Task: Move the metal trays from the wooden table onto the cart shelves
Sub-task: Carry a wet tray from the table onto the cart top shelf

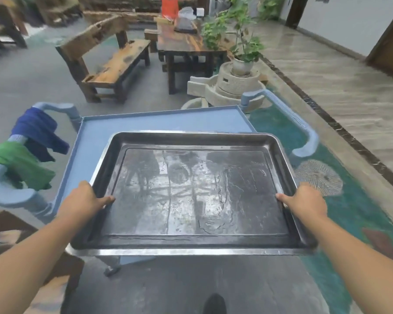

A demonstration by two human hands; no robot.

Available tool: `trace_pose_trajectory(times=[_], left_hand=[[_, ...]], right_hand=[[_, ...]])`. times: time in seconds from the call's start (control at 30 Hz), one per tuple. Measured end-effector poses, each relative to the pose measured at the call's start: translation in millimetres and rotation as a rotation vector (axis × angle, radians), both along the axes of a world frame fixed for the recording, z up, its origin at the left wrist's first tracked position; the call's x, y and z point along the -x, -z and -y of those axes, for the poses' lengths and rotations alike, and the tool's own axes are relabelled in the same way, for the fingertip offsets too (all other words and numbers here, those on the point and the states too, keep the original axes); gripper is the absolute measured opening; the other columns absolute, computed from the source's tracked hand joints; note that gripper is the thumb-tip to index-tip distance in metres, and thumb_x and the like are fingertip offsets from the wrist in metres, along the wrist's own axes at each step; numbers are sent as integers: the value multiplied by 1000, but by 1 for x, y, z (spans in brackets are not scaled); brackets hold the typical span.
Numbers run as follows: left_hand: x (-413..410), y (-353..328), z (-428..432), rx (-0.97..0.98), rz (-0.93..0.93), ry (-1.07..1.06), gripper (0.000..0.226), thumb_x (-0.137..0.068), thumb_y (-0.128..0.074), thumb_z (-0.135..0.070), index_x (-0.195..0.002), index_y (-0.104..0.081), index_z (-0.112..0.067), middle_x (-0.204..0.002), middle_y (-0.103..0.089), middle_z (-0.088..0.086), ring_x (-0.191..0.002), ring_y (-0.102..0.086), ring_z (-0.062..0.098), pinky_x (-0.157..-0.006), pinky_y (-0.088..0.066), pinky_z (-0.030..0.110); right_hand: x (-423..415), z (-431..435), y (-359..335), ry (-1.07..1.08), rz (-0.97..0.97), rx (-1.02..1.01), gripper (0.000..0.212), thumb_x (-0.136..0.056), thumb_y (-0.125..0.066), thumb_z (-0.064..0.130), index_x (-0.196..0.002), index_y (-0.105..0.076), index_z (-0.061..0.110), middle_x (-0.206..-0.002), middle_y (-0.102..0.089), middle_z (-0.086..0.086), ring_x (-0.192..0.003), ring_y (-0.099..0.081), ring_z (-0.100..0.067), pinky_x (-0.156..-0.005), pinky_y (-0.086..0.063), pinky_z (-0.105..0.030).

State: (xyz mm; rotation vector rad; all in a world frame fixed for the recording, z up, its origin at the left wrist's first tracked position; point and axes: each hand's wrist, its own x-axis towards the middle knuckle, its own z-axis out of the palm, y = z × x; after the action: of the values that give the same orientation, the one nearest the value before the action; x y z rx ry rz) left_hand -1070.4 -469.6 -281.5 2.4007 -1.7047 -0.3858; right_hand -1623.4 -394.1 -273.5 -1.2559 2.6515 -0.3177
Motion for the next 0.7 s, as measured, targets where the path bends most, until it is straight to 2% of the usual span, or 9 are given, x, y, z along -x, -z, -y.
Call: trace_pose_trajectory(times=[0.13, 0.23, 0.33, 0.4, 0.53, 0.7], left_hand=[[16, 5, 9, -4, 19, -100, 64, -73, -79, -57, -88, -40, -9, -72, -49, 8, -66, -52, 31, -57, -42, 39], [20, 11, 16, -16, 2, -147, 63, -73, -79, -57, -85, -39, -11, -72, -52, 9, -62, -52, 27, -51, -40, 36], [17, 15, 27, -31, -3, -196, 62, -73, -78, -58, -85, -38, -12, -73, -55, 10, -61, -53, 26, -48, -37, 34], [13, 20, 35, -36, 0, -215, 63, -73, -77, -59, -86, -38, -11, -72, -55, 10, -60, -52, 26, -47, -35, 35], [2, 33, 61, -44, -15, -240, 62, -74, -78, -57, -86, -38, -12, -72, -55, 10, -60, -53, 27, -46, -34, 35], [-11, 51, 101, -81, -10, -258, 63, -75, -77, -57, -88, -39, -9, -72, -51, 8, -62, -51, 28, -49, -35, 37]], right_hand=[[17, 61, 4, -101, 11, -16, 70, -74, -74, 62, -101, -47, 4, -85, -61, -12, -84, -62, -35, -59, -41, -37], [20, 96, 9, -160, 2, -24, 69, -74, -74, 62, -98, -44, 5, -80, -60, -10, -79, -59, -35, -55, -37, -36], [17, 127, 16, -178, 13, -32, 67, -74, -75, 60, -93, -41, 7, -65, -44, 0, -69, -48, -28, -51, -32, -35], [13, 147, 23, -196, 16, -37, 66, -74, -76, 59, -93, -40, 7, -63, -45, 0, -62, -46, -26, -48, -30, -33], [0, 184, 36, -215, 15, -35, 64, -73, -78, 57, -88, -39, 8, -62, -47, -1, -61, -46, -28, -49, -31, -34], [-12, 224, 46, -216, -5, -67, 64, -75, -76, 56, -96, -43, 6, -68, -49, -4, -67, -50, -31, -51, -36, -36]])
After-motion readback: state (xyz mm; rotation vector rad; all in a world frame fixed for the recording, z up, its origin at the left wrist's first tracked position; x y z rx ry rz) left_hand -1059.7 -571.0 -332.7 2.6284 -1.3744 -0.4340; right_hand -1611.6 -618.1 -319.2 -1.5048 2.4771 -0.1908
